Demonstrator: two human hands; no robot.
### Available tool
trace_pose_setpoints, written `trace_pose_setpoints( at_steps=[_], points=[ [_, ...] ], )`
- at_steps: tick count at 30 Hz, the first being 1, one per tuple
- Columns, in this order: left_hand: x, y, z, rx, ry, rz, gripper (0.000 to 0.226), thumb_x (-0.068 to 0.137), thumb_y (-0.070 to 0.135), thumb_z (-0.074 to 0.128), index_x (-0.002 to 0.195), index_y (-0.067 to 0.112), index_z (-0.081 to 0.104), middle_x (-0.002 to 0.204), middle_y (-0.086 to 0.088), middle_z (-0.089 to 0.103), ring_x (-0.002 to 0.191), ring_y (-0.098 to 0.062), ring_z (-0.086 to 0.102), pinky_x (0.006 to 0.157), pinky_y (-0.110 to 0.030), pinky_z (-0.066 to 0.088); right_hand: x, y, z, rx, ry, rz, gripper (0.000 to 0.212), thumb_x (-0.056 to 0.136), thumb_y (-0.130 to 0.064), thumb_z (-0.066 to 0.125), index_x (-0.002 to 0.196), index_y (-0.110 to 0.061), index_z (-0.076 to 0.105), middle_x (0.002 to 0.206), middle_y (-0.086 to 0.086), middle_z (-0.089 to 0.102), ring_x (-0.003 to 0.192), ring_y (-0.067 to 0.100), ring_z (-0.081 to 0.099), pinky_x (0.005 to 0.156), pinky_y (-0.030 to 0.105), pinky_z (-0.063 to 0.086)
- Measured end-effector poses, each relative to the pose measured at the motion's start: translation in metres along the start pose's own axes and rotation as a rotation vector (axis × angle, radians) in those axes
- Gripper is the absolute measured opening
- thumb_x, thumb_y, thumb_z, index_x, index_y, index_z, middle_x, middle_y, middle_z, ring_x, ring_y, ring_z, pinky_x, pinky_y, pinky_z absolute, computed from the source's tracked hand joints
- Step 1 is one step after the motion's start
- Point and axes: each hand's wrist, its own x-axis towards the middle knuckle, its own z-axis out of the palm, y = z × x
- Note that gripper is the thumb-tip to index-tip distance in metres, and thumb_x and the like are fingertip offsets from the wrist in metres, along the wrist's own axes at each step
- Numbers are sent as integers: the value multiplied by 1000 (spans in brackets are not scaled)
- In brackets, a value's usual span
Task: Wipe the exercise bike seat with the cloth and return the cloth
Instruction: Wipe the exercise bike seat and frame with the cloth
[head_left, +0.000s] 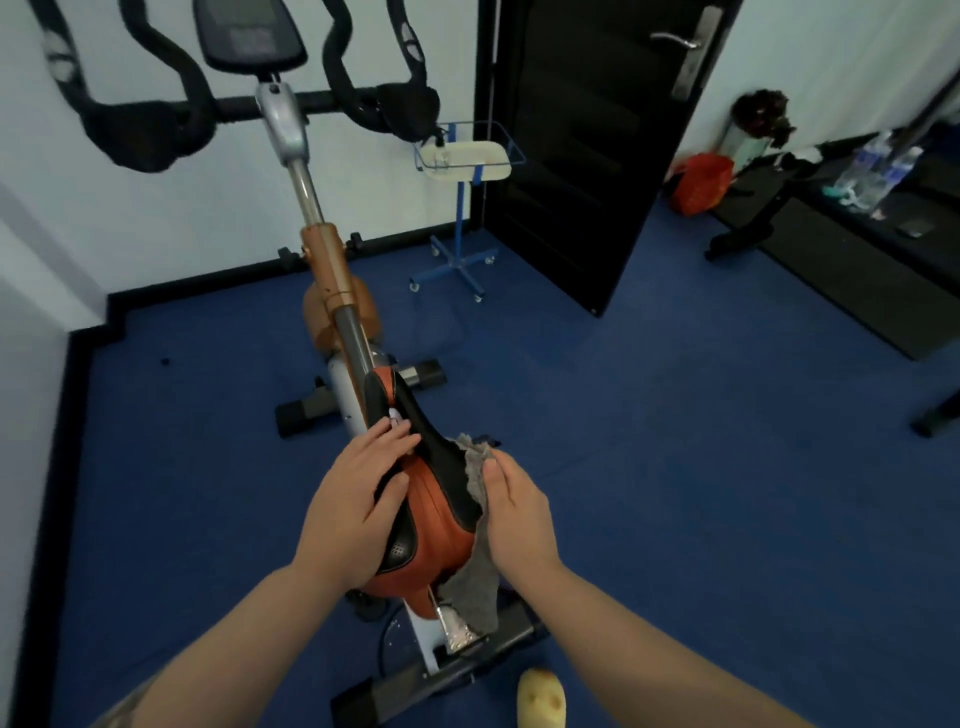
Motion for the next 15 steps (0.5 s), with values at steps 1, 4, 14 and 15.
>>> trace_pose_setpoints(
  at_steps=[1, 4, 14, 15],
  points=[
    [-3, 2, 0, 48, 25, -14, 44, 93, 37, 35, 133, 28, 51, 144, 19, 41, 139, 4, 20, 114, -31, 23, 3, 0, -3, -18, -22, -14, 31, 102, -31, 36, 102, -18, 64, 95, -7, 67, 88, 6, 60, 80, 21, 47],
    [-10, 9, 4, 177, 81, -76, 51, 94, 48, 25, 135, 28, 49, 144, 18, 38, 139, 1, 22, 114, -28, 23, 16, -1, -18, -66, -131, -21, 34, 101, -30, 39, 85, -12, 62, 69, -10, 57, 67, 4, 53, 58, 12, 39],
    [-22, 55, 32, 240, 134, -479, 55, 96, 44, 32, 147, 23, 26, 157, 1, 19, 145, -17, 15, 118, -38, 16, 43, -14, -69, -358, -363, -182, 15, 93, -25, 58, 95, -19, 71, 87, -4, 69, 81, 8, 59, 65, 18, 43],
    [-21, 59, 33, 278, 94, -490, 56, 96, 45, 32, 147, 24, 25, 158, -1, 15, 146, -20, 12, 118, -40, 14, 42, -14, -74, -387, -377, -183, 13, 92, -26, 59, 92, -20, 71, 87, -3, 70, 81, 9, 60, 67, 22, 46]
  ],
)
